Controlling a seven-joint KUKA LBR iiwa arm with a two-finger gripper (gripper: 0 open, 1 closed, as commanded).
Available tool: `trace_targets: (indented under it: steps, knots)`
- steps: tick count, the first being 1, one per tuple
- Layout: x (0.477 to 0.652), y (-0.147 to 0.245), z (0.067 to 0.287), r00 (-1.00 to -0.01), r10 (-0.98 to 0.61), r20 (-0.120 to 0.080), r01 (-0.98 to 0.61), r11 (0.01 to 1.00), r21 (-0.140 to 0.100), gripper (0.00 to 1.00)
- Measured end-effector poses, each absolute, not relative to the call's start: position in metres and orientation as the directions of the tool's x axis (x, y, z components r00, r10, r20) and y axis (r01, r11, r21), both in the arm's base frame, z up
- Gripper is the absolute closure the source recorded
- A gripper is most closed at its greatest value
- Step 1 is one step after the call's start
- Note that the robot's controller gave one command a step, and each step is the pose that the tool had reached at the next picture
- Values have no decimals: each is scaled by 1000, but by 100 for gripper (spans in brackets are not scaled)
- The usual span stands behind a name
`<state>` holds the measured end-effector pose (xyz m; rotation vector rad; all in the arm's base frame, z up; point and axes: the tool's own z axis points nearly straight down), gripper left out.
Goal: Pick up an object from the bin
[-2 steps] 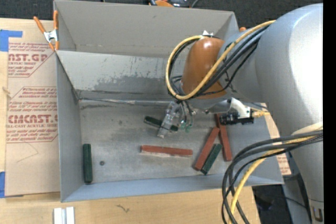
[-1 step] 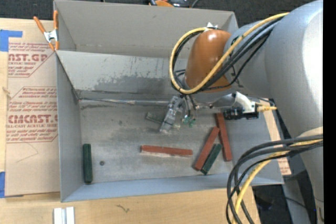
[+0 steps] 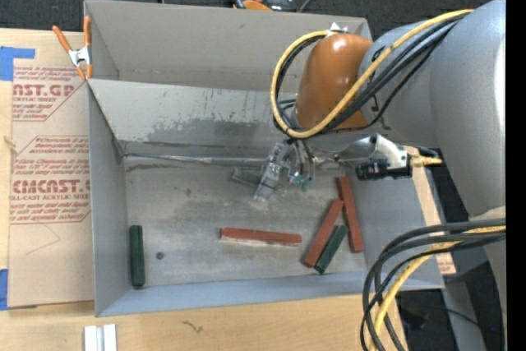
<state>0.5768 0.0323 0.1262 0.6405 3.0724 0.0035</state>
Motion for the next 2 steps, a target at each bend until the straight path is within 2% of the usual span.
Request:
trace_targets:
  steps: [1, 2]
  knots:
    - [579, 33, 178, -917, 399, -6, 399, 917, 4, 100]
    - [579, 34, 199, -917, 398, -3, 398, 917, 3, 100]
